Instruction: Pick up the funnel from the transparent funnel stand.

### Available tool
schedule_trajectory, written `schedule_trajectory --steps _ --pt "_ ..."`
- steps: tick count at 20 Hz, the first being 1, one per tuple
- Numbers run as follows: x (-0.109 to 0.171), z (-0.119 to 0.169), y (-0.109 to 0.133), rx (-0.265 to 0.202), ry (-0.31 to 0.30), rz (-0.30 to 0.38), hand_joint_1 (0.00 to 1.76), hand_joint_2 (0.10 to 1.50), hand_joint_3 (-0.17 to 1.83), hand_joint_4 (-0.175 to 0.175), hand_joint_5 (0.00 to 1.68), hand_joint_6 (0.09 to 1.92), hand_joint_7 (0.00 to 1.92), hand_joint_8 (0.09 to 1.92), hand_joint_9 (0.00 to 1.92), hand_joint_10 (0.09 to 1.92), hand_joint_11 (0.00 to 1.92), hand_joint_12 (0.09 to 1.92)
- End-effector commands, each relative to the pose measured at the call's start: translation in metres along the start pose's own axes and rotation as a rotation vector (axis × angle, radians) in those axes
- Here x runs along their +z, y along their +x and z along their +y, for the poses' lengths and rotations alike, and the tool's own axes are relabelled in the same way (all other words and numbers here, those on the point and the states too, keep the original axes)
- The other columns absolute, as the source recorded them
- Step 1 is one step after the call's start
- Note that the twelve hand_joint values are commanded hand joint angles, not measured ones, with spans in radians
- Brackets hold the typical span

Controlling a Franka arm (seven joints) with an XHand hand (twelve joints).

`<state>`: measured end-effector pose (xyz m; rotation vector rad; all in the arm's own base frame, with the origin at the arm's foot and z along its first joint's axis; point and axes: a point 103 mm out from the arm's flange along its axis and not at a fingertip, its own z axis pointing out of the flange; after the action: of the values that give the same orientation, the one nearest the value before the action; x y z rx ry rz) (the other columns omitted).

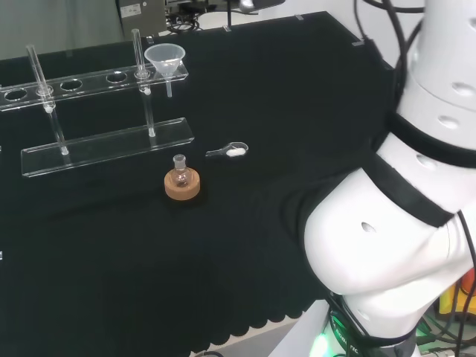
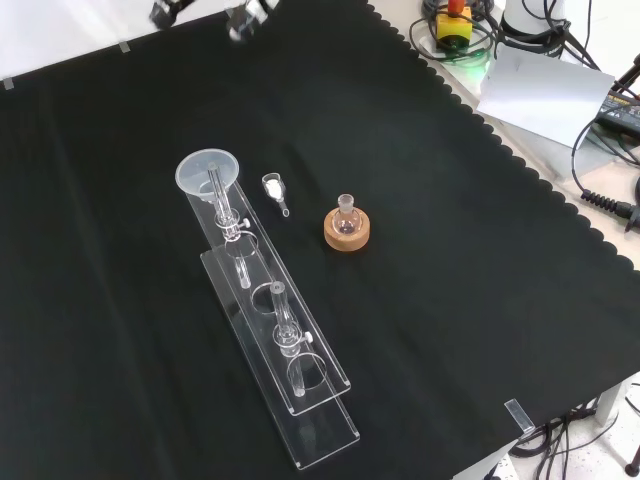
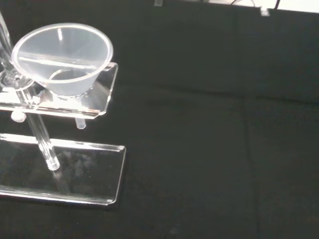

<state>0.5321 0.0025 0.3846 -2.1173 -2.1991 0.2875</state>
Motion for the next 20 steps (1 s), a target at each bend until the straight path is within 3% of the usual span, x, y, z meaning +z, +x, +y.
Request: schedule_trajectory --steps 1,13,20 --pt "0.021 0.039 0.043 -0.094 0.083 -0.04 0.28 1.02 0.29 -0.017 0.22 0.09 0.19 0.62 0.36 0.66 0.16 1.37" --pt "0.05 0.074 0.063 -0.138 0.207 -0.07 0.39 0.88 0.27 -0.015 0.16 0.09 0.02 0.64 0.2 0.74 0.11 1.44" --pt "0.065 0.083 0.072 -0.157 0.275 -0.092 0.4 0.8 0.25 -0.016 0.06 0.09 0.0 0.39 0.02 0.83 0.11 1.53"
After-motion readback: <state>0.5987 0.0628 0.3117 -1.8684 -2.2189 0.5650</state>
